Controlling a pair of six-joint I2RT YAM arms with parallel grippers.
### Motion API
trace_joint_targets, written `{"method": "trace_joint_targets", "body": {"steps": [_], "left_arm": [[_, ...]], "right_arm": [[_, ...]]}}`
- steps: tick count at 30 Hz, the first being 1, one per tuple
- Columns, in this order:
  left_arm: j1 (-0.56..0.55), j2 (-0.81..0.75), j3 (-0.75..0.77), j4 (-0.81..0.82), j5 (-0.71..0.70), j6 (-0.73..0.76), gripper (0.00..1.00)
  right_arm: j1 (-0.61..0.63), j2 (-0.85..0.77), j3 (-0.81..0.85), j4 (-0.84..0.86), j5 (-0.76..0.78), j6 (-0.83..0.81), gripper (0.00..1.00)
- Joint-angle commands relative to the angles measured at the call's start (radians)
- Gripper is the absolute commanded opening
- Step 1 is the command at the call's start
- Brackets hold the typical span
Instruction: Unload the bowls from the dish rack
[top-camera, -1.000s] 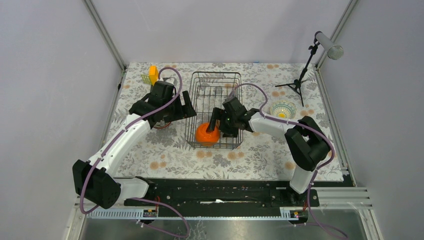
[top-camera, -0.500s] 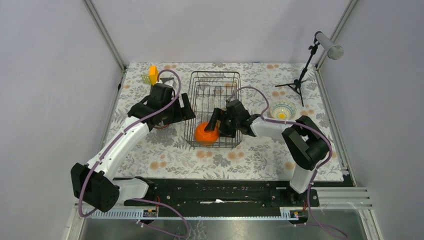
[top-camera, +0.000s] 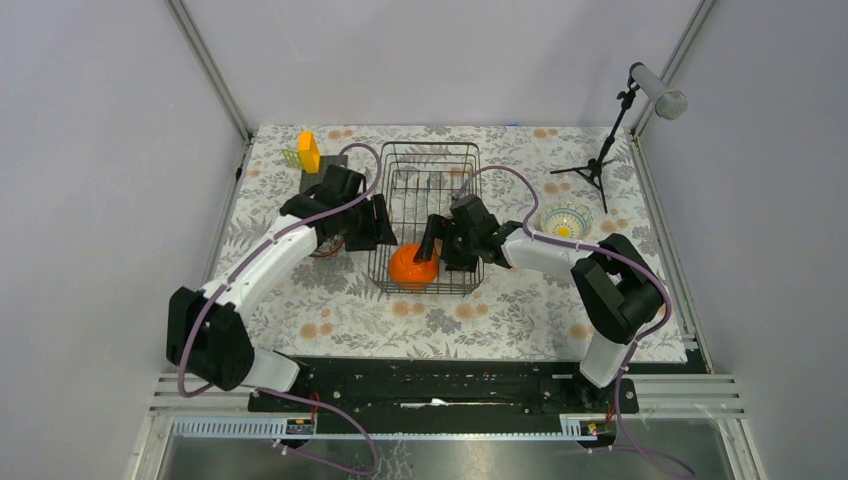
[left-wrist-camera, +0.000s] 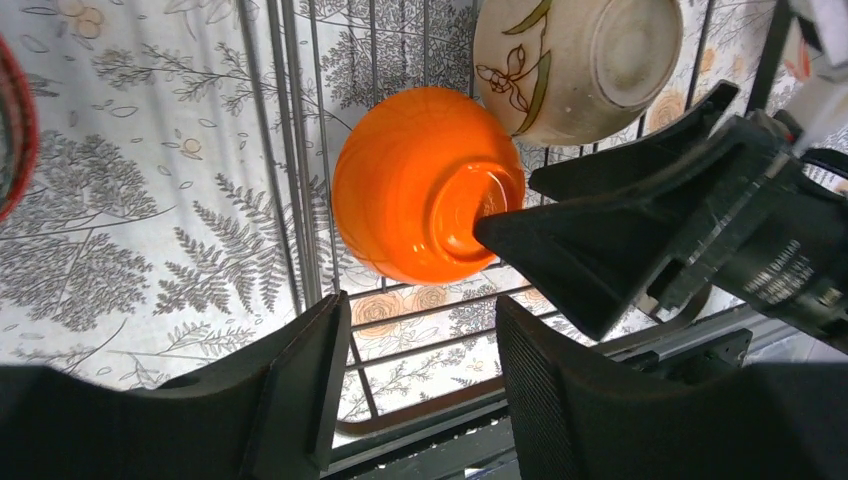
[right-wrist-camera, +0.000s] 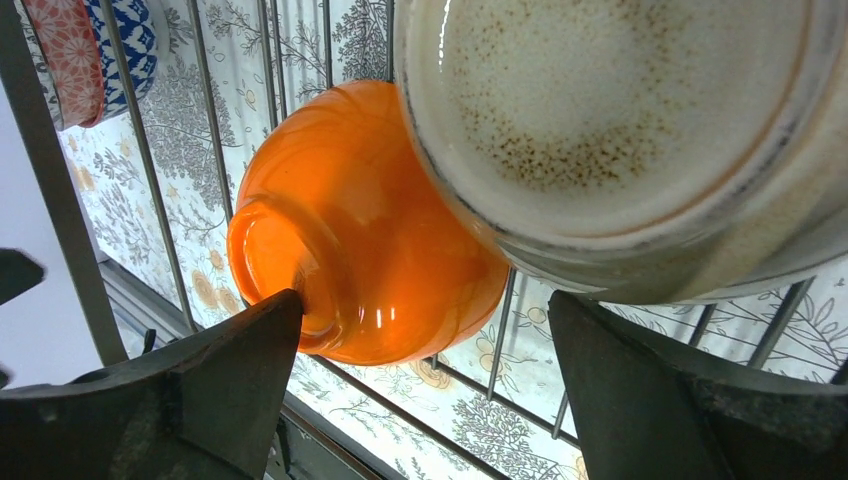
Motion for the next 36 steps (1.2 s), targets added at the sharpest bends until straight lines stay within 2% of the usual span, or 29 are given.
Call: {"method": "trace_joint_targets", "body": {"steps": [1, 14, 19, 28, 31, 36], "left_arm": [[-0.005, 0.074, 0.066, 0.038, 0.064, 0.017, 0.58], [-0.042, 0.193, 0.083, 0.036, 0.022, 0.008, 0.59], [-0.043, 0.225, 0.083, 0.038, 0.002, 0.003, 0.53], [-0.043, 0.271, 0.058, 0.082, 0.002, -0.011, 0.49], [-0.043, 0.279, 0.038, 0.105, 0.007, -0.014, 0.44], [-0.043, 0.29, 0.008, 0.137, 0.021, -0.018, 0.3]], "right_arm": [[-0.008, -0.03, -0.015, -0.113, 0.087, -0.068, 0.99], [-0.011, -0.031, -0.02, -0.028, 0.008, -0.062, 1.0], [-0.012, -0.035, -0.029, -0.014, -0.005, -0.061, 1.0], [-0.018, -0.046, -0.053, 0.054, -0.054, -0.06, 1.0], [-0.02, -0.029, -0.053, 0.075, -0.077, -0.06, 1.0], [-0.034, -0.015, -0.061, 0.088, -0.095, -0.048, 1.0]]}}
